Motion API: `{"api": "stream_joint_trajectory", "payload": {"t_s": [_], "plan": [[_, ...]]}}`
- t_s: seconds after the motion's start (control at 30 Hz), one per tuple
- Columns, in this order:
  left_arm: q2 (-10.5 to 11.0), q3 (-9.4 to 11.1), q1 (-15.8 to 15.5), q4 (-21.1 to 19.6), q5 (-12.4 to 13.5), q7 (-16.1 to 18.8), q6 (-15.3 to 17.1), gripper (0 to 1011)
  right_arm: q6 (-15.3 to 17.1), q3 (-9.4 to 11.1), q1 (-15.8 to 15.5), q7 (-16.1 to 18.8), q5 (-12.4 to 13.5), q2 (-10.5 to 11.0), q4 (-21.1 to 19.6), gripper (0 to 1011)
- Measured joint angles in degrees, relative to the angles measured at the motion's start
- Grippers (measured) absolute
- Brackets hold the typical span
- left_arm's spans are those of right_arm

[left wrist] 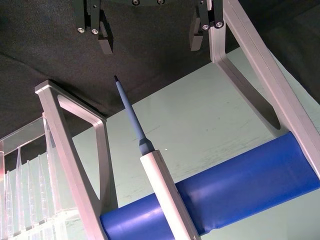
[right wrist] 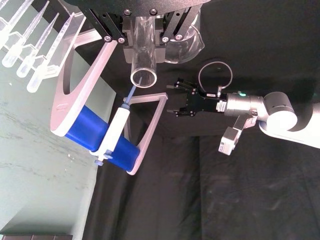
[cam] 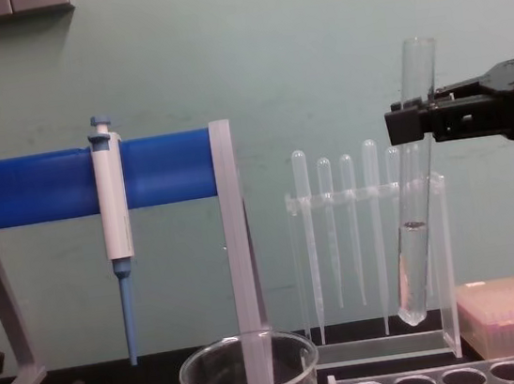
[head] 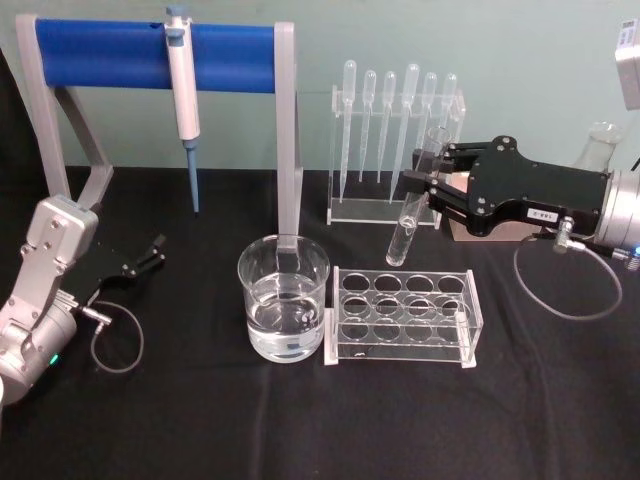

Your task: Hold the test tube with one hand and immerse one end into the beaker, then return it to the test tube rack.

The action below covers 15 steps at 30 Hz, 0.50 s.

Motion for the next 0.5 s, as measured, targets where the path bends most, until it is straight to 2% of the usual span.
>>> {"api": "stream_joint_trajectory", "payload": {"t_s": [0.5], "plan": [[0.0, 0.0, 0.0, 0.0, 0.0, 0.0, 0.0, 1000, 0.0, 0.0, 0.0, 0.0, 0.0, 0.0, 0.0, 231]]}}
